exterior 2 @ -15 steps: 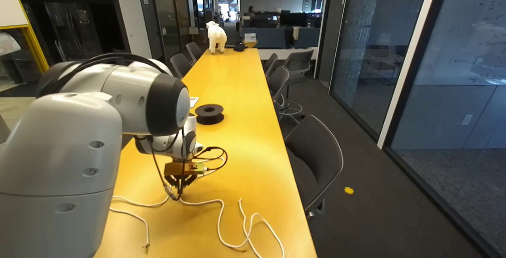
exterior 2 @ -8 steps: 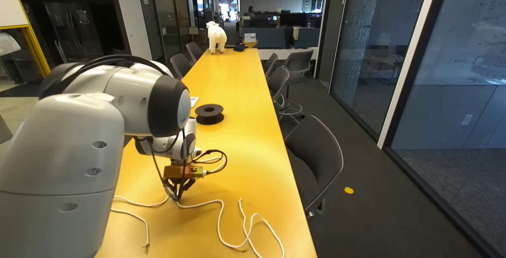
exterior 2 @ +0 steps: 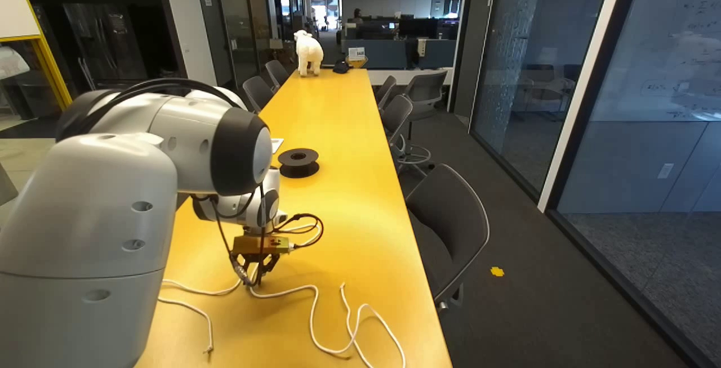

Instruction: Untangle the ropes on the table

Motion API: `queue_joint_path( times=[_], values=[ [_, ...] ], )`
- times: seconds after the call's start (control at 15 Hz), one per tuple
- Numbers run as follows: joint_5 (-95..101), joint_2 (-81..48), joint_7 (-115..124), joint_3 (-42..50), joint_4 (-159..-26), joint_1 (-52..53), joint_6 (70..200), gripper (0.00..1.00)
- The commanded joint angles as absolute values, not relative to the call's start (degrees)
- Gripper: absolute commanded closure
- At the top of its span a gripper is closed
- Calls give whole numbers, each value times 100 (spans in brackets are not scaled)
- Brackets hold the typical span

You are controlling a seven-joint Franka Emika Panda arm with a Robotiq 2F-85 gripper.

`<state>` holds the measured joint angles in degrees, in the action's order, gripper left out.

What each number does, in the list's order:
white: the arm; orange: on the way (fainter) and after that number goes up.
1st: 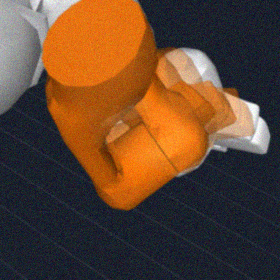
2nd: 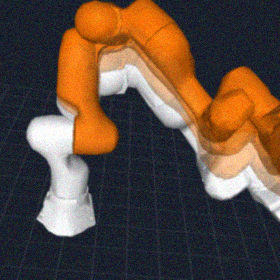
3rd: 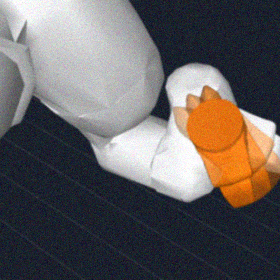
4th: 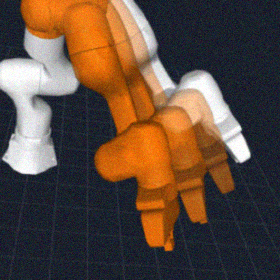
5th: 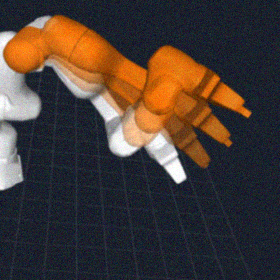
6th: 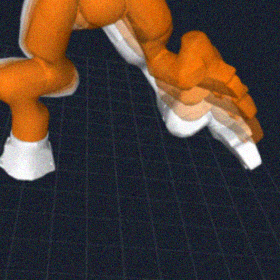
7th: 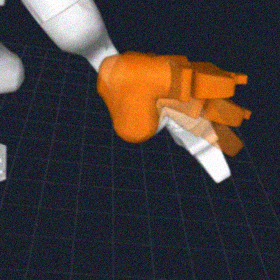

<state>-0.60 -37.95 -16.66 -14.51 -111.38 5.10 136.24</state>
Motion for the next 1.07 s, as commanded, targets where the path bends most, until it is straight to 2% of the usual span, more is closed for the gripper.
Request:
queue_joint_path(
  times=[0.0, 0.27, 1.0],
  values=[
    [-149, -3407, -1364, -1277, -11365, 513, 13722, 28],
    [-82, -2785, -528, -831, -11869, 562, 14136, 1],
    [1194, -1710, 2477, 766, -13195, 965, 15117, 0]
  ],
)
